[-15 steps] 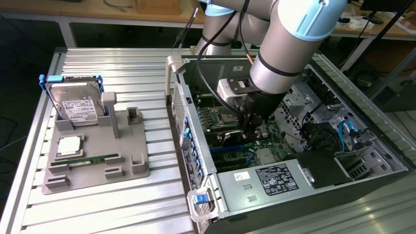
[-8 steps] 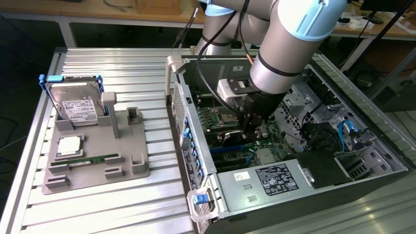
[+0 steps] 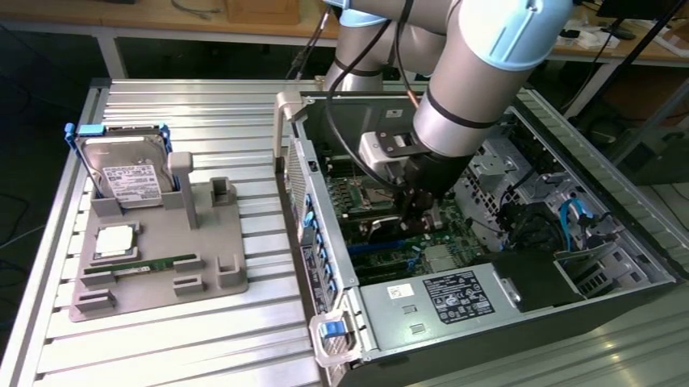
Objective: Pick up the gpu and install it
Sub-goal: 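Insert the gpu into the slot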
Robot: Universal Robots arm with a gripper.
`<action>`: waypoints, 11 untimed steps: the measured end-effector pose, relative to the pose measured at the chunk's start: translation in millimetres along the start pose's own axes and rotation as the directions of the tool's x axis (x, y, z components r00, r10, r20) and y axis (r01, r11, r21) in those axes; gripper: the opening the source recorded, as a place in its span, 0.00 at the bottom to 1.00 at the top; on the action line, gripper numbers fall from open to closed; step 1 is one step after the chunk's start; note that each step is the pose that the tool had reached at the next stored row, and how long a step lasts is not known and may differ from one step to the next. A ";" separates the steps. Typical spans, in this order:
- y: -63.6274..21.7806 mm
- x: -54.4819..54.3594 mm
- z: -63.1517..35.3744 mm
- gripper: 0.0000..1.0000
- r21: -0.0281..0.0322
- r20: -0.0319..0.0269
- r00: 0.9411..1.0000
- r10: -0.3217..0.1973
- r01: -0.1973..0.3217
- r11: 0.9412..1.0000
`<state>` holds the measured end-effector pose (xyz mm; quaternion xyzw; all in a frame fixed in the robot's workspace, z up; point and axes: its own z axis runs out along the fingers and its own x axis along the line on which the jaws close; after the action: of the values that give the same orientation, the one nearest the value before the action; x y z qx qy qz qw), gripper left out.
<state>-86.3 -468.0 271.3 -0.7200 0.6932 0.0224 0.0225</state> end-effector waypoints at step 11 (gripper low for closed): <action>0.6 0.2 4.4 0.27 0.000 0.000 1.000 0.000 0.000 1.000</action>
<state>-86.9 -467.9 266.9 -0.7200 0.6932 0.0225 0.0225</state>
